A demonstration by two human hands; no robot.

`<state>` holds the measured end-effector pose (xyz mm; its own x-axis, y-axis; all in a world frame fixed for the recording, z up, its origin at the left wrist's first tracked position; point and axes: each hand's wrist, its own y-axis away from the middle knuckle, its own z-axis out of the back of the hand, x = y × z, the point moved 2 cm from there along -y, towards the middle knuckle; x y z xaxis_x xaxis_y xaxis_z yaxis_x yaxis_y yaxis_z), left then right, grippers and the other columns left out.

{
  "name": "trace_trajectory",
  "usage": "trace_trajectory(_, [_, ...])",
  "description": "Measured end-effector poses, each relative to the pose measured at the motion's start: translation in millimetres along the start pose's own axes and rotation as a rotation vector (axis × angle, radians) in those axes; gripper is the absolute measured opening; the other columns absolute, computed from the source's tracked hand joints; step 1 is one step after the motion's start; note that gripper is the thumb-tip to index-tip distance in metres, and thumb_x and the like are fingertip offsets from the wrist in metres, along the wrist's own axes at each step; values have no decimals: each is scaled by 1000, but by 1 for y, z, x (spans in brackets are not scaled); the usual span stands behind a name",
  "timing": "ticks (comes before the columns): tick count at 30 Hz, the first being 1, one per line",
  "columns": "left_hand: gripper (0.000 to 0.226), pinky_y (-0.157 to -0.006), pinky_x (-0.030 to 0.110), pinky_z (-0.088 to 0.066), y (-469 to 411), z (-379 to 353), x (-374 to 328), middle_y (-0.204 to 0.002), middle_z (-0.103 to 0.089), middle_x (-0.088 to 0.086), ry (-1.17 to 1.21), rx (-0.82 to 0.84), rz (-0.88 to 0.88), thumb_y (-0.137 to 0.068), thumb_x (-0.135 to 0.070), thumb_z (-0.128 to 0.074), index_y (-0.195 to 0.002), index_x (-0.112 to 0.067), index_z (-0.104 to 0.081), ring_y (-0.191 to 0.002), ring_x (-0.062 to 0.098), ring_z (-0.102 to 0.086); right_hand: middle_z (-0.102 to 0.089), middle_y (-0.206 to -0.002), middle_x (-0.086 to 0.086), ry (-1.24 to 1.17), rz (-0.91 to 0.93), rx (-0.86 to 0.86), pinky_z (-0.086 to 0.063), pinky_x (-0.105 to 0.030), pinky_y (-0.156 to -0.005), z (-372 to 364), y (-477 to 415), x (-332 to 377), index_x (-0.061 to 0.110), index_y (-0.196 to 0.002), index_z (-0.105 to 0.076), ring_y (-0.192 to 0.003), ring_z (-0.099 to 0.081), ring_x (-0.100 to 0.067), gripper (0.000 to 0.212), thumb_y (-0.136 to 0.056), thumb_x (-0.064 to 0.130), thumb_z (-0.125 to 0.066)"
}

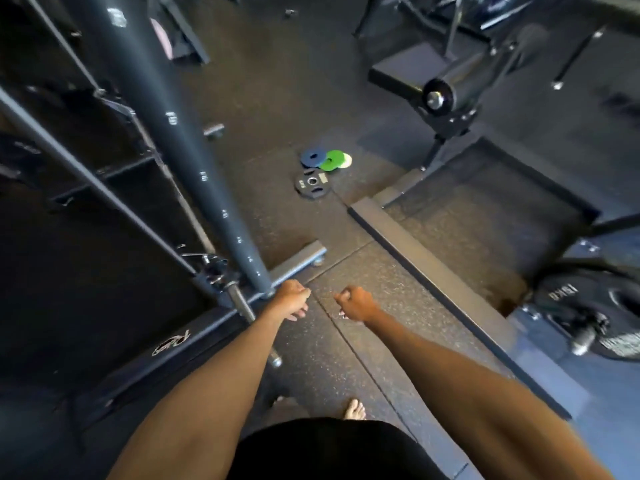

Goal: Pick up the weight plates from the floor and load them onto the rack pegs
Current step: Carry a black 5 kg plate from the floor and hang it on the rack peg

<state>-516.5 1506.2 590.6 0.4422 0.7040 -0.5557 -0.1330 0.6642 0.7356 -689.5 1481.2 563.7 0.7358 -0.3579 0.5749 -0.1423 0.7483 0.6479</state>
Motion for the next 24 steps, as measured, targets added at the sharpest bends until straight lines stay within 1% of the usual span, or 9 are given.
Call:
trace_trajectory(4, [14,-79,39,-54,-47,-20,-52,-91,-65,11,-80,74,-29,-102,-29,-45,-100,-16,-49,-65,19,-61,-70,-115,-19,9,-28,-26,-50,-37,-92,46,-32,-19,5,-118,-62,-109,-65,-33,35,-98,33,-54])
trace_trajectory(9, [15,-64,33,-52,-126,-24,-109,-92,-63,14,-119,118,-21,-102,-27,-46,-107,-13,-49,-62,18,-59,-70,-114,-18,65,-41,-19,-49,-35,-88,93,-103,-14,3,-117,-61,-108,-65,-32,32,-99,28,-52])
trace_trajectory(13, [27,-75,39,-55,-195,-1,-152,-93,-65,14,-117,128,2,-102,-27,-45,-117,-7,-55,-68,23,-63,-70,-113,-18,111,-61,-3,-49,-35,-88,130,-176,13,3,-117,-61,-106,-66,-32,31,-99,27,-53])
trace_trajectory(15, [31,-72,37,-54,-225,18,-173,-91,-65,13,-113,127,36,-101,-28,-45,-122,-7,-53,-69,22,-64,-70,-111,-16,120,-80,4,-50,-35,-88,148,-211,33,6,-116,-61,-104,-66,-31,30,-98,29,-53])
trace_trajectory(17, [27,-65,33,-51,-252,39,-194,-86,-64,10,-87,106,41,-101,-28,-47,-118,-9,-54,-62,17,-61,-71,-109,-18,137,-74,24,-52,-36,-89,163,-247,57,6,-112,-61,-103,-68,-32,29,-97,28,-52])
trace_trajectory(19, [13,-56,29,-50,-278,61,-217,-77,-61,8,-47,68,40,-100,-25,-49,-101,-13,-54,-57,14,-57,-72,-105,-20,123,-64,25,-55,-39,-89,178,-282,85,5,-107,-61,-100,-69,-33,25,-97,26,-51])
trace_trajectory(21, [17,-42,22,-46,-299,82,-238,-77,-58,9,-5,31,52,-100,-20,-50,-84,-16,-50,-53,15,-53,-73,-100,-21,110,-34,28,-55,-42,-89,190,-310,115,1,-105,-63,-96,-69,-34,28,-97,24,-50])
trace_trajectory(22, [19,-42,22,-46,-312,92,-246,-80,-59,10,-6,15,59,-100,-20,-50,-81,-16,-49,-53,16,-54,-73,-99,-21,113,-21,34,-55,-42,-89,194,-325,128,0,-106,-64,-95,-69,-34,28,-97,23,-49])
trace_trajectory(24, [14,-53,27,-49,-336,111,-260,-81,-63,11,2,9,84,-100,-22,-49,-89,-15,-52,-54,18,-57,-73,-98,-23,101,-16,49,-55,-42,-87,203,-357,153,-2,-104,-65,-94,-69,-35,27,-96,20,-50])
